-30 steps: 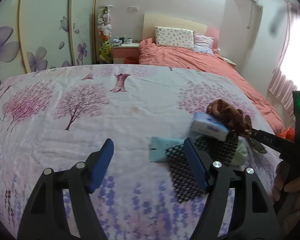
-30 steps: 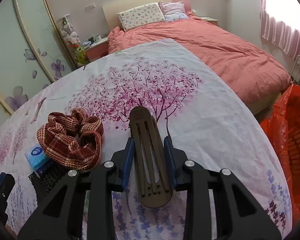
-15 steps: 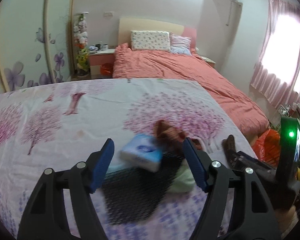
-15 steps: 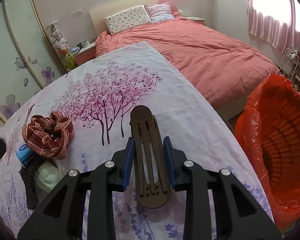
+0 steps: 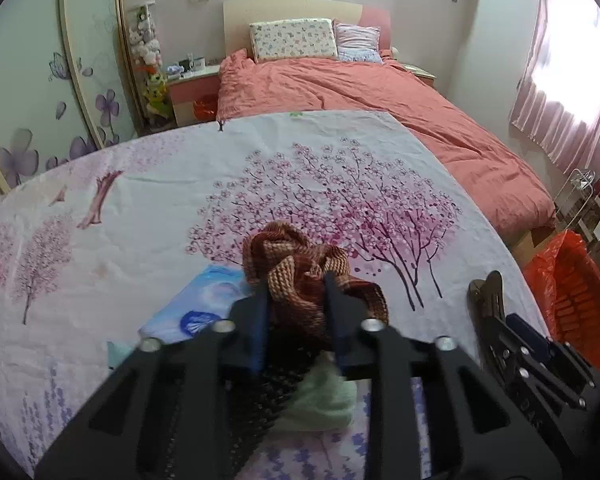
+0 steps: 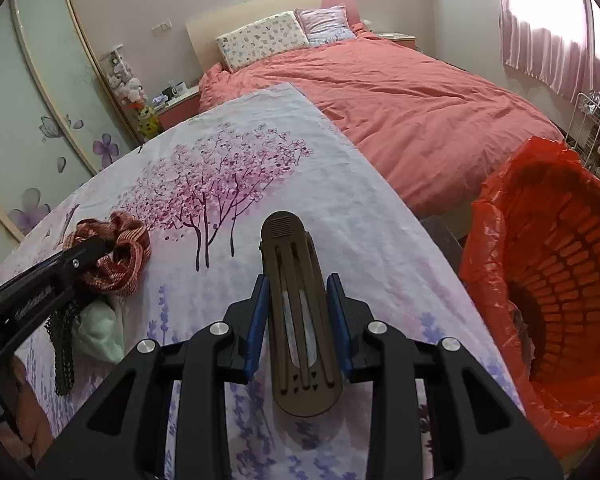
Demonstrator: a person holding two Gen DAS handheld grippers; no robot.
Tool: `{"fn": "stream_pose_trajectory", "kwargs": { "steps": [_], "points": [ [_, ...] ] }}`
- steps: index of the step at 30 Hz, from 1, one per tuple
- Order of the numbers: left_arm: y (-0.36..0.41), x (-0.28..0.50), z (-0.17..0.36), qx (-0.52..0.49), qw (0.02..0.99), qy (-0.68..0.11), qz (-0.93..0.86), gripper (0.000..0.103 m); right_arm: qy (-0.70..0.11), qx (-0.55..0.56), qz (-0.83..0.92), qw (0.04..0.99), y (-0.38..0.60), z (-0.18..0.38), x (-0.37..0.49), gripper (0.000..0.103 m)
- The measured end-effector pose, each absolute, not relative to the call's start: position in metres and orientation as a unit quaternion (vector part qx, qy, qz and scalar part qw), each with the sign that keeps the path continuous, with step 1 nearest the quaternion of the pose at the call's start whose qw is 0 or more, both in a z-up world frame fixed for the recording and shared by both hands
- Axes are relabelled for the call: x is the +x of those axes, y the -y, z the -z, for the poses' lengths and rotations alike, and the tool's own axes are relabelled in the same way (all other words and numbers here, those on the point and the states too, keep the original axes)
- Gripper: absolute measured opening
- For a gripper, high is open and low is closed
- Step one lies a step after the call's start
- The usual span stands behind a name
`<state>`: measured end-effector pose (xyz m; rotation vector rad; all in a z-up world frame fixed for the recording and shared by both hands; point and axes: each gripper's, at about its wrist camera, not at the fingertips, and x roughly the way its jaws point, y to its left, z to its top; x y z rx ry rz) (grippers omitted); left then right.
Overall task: Collect trash
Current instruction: 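Grasp the brown plaid cloth with the left tool while the right tool grasps the wooden slat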
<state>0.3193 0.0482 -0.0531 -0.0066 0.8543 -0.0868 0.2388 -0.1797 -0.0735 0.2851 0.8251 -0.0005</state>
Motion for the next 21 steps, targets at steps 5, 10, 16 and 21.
{"fn": "stream_pose_trajectory", "kwargs": {
  "steps": [5, 10, 16, 21],
  "points": [
    [-0.051, 0.311, 0.043, -0.012, 0.917, -0.394, 0.057, 0.017, -0.390, 0.134, -0.004, 0.911, 0.184, 0.067, 0.234, 0.024],
    [-0.052, 0.304, 0.033, -0.014, 0.922, -0.382, 0.062, 0.017, -0.401, 0.131, -0.013, 0.907, 0.183, 0.076, 0.241, 0.024],
    [-0.052, 0.313, 0.043, -0.018, 0.912, -0.406, 0.061, 0.019, -0.404, 0.129, -0.004, 0.906, 0.181, 0.075, 0.250, 0.040],
    [-0.047, 0.321, 0.049, -0.016, 0.910, -0.410, 0.050, 0.030, -0.407, 0.126, -0.001, 0.904, 0.180, 0.076, 0.255, 0.031]
  ]
}}
